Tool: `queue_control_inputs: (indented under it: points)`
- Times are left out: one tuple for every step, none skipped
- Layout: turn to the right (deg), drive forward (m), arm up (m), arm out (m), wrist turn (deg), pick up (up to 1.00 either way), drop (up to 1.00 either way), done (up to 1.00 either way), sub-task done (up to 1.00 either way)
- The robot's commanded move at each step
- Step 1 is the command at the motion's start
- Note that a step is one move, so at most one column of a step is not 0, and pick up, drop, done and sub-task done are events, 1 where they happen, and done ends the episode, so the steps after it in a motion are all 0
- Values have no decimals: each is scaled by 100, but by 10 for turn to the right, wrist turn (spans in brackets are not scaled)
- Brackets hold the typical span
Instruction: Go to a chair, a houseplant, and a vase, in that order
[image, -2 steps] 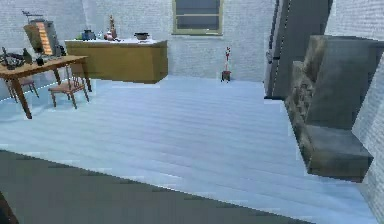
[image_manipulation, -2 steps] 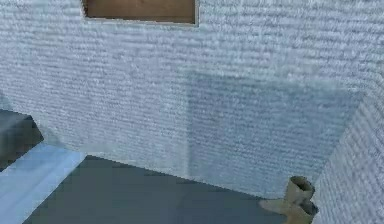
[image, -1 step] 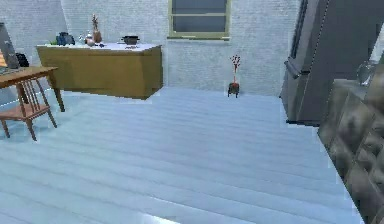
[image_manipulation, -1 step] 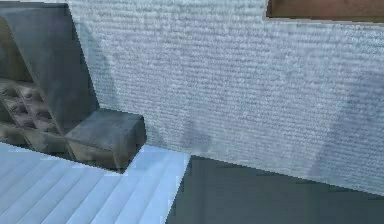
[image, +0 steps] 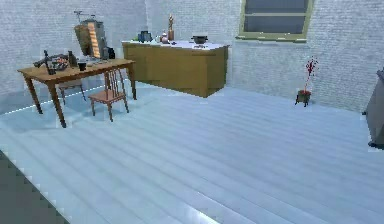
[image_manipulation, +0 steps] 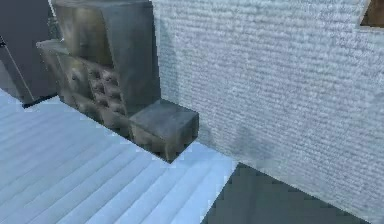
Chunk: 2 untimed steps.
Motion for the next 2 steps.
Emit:
queue_control_inputs:
  points:
    - [0,10,0,0,0,0,0,0,0]
    - [-330,0,0,0,0,0,0,0,0]
